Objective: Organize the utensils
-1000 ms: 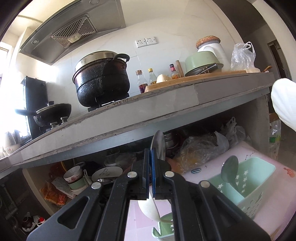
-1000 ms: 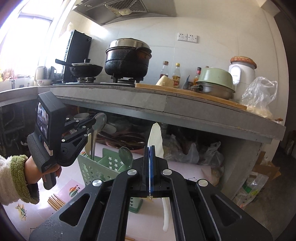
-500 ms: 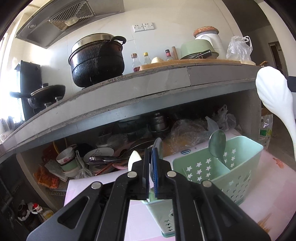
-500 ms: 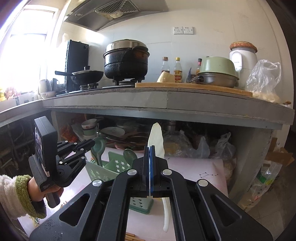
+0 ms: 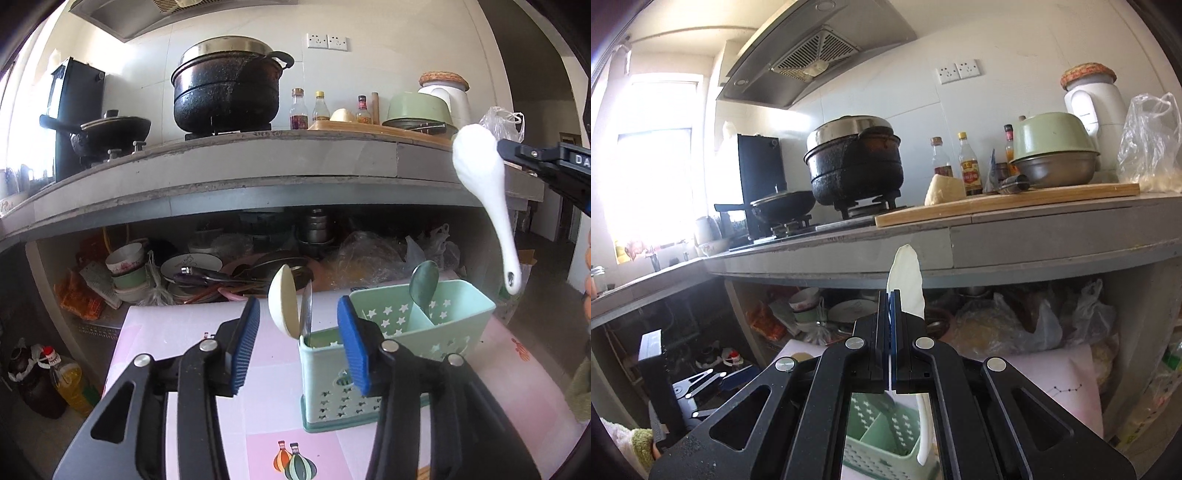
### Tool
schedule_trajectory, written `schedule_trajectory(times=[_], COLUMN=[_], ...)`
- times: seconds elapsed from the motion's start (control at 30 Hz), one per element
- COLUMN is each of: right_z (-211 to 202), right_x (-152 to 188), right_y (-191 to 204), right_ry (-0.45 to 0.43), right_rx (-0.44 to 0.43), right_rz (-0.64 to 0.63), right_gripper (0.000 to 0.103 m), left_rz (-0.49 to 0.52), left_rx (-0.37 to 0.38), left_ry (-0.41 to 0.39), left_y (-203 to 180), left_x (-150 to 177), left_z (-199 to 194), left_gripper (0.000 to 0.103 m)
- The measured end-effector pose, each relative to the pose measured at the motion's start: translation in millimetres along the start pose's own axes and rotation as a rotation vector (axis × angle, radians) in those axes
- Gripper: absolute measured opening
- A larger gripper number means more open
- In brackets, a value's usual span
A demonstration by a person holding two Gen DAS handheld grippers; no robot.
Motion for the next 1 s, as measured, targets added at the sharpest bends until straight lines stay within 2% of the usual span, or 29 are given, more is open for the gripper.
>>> schedule_trajectory(times=[0.13,0.3,0.67,1.0], right_z=[24.3,48.6,38.7,41.5], right_x=[6.1,23.8,-4.9,8.5], right_y=[-7.6,-21.4,-4.2,-3.1], right_ry=[0.012,0.059,0.001,0.040], right_rx=[-0.037,-0.069,-0.195,-0.184], right_rz=[0.030,0.085,0.136,0.148], right_gripper=[0.000,0.000,0.000,0.000], left_rz=[-0.030,-0.045,-0.084,-0.103], left_rx=[0.003,-0.029,-0.069,-0.080], left_ry=[0.030,0.056,0.101,0.105], left_y=[9.3,20.9,38.7,48.3], left_x=[9.0,20.1,38.1,43.5], left_z=[-13.9,-29.1,-35.4,-34.2], left_gripper=[0.051,0.053,0.054,0.054])
Point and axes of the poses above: each gripper's, at about its wrist camera, not at the fingertips, and z roughly the way its jaws point, y to its left, x to its underside, the point moved 7 cm from there along z, roughly the way its jaws point, and after that the axes turned 14 degrees about z, right-handed, at the moved point
